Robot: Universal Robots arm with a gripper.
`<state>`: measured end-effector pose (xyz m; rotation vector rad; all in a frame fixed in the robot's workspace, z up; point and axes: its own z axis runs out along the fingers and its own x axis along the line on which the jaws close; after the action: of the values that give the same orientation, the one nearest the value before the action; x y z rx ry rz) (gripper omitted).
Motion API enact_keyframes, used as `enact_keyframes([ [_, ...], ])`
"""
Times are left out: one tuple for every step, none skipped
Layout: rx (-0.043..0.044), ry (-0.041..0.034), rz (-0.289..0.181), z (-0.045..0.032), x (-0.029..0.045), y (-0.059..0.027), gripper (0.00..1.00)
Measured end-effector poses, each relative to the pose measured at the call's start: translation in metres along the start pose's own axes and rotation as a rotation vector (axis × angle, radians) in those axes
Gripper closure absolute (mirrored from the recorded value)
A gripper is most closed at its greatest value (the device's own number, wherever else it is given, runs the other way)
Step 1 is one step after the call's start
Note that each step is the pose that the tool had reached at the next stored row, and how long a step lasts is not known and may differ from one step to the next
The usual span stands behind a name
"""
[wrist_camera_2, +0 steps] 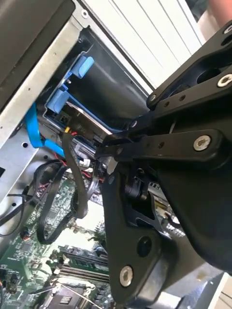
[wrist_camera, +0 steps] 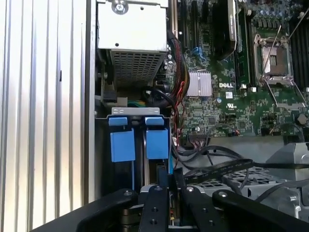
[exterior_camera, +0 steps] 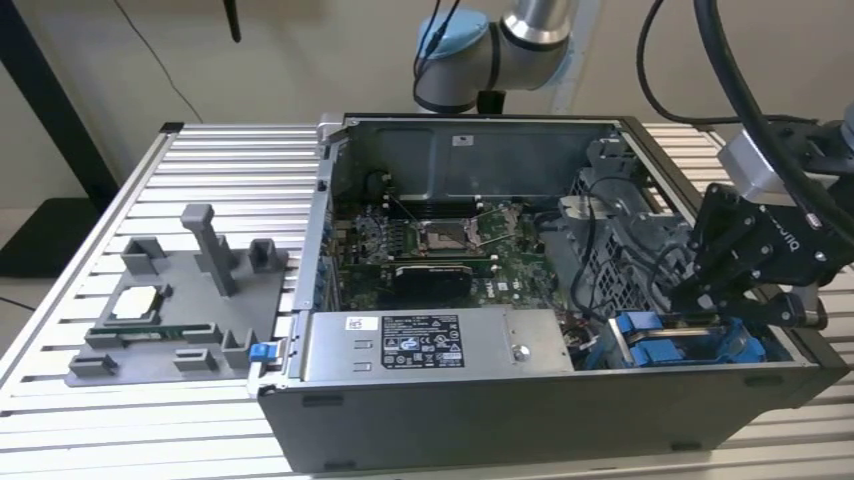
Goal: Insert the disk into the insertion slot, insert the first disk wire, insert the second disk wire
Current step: 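Insert the second disk wire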
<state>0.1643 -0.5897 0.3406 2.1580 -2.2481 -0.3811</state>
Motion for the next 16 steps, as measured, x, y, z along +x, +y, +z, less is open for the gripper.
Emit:
enact_keyframes([
  [-0.0086,0.0001,0.001,0.0001,0.0,-0.0021,1.0],
  [-0.0181,0.0004,0.003,0.0002,0.0,-0.0039,1.0],
  [-0.0305,0.0008,0.005,0.0002,-0.0001,-0.0054,1.0],
  [-0.0433,0.0011,0.007,0.0001,-0.0001,-0.0068,1.0],
  [-0.0546,0.0015,0.009,-0.0001,-0.0002,-0.0085,1.0],
  [-0.0627,0.0017,0.01,-0.0004,-0.0003,-0.0105,1.0],
  [-0.0687,0.0019,0.011,-0.0008,-0.0005,-0.0128,1.0],
  [-0.07,0.0019,0.011,-0.001,-0.0005,-0.0142,1.0],
  [-0.0704,0.0021,0.011,-0.0012,-0.0006,-0.0151,1.0],
  [-0.0705,0.0021,0.011,-0.0012,-0.0006,-0.0152,1.0],
  [-0.0705,0.002,0.011,-0.0012,-0.0006,-0.0152,1.0],
  [-0.0705,0.002,0.011,-0.0012,-0.0006,-0.0152,1.0],
  [-0.0705,0.002,0.011,-0.0012,-0.0006,-0.0153,1.0],
  [-0.0705,0.002,0.011,-0.0012,-0.0006,-0.0154,1.0],
  [-0.0705,0.002,0.011,-0.0012,-0.0006,-0.0154,1.0],
  [-0.0705,0.002,0.011,-0.0012,-0.0006,-0.0155,1.0],
])
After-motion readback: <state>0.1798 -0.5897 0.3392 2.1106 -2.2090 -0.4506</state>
